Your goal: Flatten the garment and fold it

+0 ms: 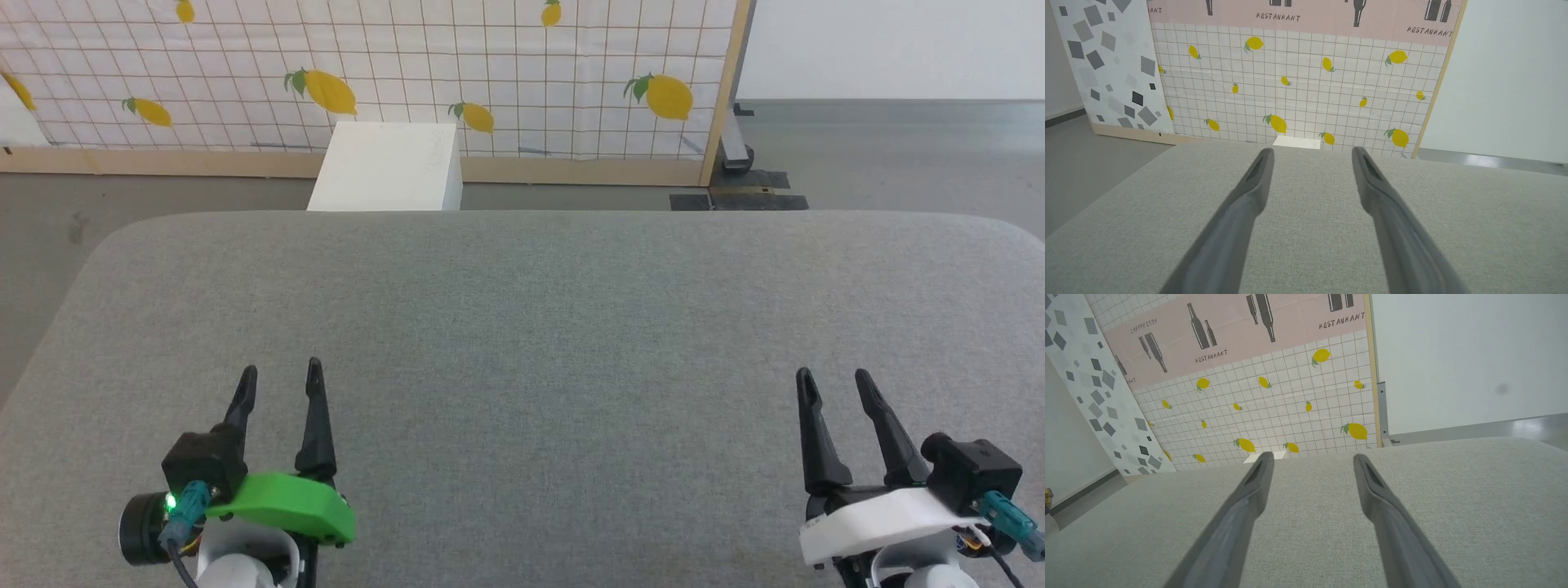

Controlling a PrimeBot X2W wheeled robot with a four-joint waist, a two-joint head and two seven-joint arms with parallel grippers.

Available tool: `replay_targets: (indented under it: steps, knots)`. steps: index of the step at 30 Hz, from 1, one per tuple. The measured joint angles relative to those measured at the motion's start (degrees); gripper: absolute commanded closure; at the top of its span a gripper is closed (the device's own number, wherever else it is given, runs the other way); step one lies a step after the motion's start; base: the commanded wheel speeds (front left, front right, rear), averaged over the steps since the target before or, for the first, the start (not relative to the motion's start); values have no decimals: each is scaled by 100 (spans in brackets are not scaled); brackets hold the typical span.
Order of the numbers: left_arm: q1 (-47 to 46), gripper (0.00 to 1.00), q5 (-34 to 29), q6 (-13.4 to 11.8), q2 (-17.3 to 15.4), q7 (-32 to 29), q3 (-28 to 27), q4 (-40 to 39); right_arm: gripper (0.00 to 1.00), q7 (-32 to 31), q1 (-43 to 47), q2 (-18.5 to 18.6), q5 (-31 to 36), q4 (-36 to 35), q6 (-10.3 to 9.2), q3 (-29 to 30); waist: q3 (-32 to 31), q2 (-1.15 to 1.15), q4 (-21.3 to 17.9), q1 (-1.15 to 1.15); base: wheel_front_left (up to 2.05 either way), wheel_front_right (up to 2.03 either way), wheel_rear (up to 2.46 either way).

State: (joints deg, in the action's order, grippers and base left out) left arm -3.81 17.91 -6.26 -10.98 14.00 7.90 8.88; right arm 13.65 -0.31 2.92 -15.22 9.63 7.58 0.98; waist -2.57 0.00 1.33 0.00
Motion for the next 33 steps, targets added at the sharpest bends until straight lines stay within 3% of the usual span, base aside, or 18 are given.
replay_targets:
  steps: [17,18,33]
  knots:
    - [109,0,131,271,143,49,-112,224,0,52,44,0,-101,105,0,-42,-23,0,5,0,0,0,0]
    - [109,100,125,270,143,43,-115,230,100,47,44,0,-100,109,0,-42,-23,0,4,0,0,0,0]
    - [109,100,58,270,185,-82,-154,155,100,-57,43,1,-8,46,0,-47,2,0,-8,0,0,0,0]
